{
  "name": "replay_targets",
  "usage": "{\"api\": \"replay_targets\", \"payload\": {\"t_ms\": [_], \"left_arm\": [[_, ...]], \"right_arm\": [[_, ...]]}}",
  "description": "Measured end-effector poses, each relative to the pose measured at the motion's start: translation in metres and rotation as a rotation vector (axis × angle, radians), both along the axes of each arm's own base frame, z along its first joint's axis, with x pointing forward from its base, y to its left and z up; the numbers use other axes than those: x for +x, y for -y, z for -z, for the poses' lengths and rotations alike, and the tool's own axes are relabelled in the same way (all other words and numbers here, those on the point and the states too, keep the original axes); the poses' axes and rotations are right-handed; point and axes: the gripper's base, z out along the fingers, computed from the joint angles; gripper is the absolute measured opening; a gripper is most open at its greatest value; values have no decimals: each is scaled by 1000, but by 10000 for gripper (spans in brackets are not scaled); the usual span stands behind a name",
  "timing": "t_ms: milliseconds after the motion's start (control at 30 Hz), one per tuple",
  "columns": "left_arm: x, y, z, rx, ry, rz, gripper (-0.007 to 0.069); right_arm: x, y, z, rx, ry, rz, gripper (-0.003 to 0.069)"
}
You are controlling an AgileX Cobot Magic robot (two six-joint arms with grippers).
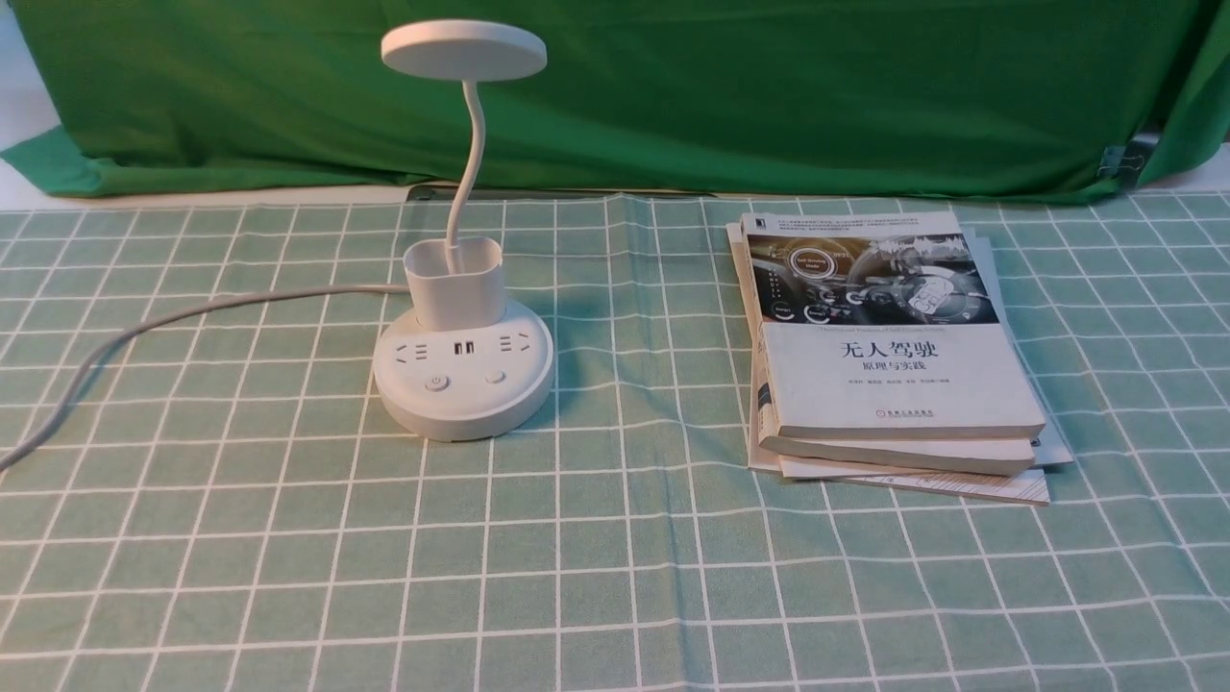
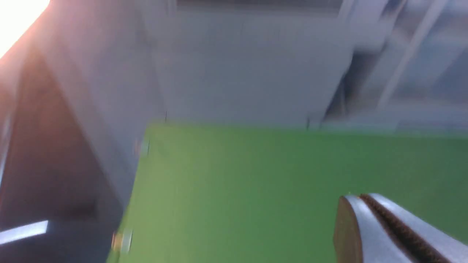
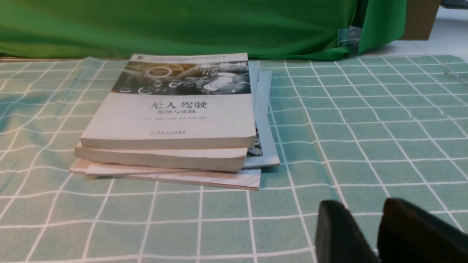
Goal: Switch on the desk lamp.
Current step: Use the left arm to press the button switch on the lamp holder
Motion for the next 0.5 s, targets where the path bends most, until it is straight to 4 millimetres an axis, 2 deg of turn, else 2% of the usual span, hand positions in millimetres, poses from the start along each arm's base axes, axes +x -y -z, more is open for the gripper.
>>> {"api": "replay_targets", "payload": {"t_ms": [100,200,267,367,400,433,467,500], "left_arm": [[-3,0,-28,-38,-61,66,1],[-6,0,-72,-3,-267,26,1],[4,1,-83,55,-429,-16,1],[32,4,-86,105,-676,-28,1],[43,4,-81,103,-757,-18,1],[46,4,-80,97,-774,-12,1],[64,6,-70,70,-908,17,1],[69,6,-67,67,-939,21,1]], "right_arm": [[0,0,0,0,0,0,238],[0,0,0,0,0,0,238],[0,0,0,0,0,0,238],[0,0,0,0,0,0,237],[0,0,0,0,0,0,237],[0,0,0,0,0,0,237],[0,0,0,0,0,0,237],[0,0,0,0,0,0,237]]}}
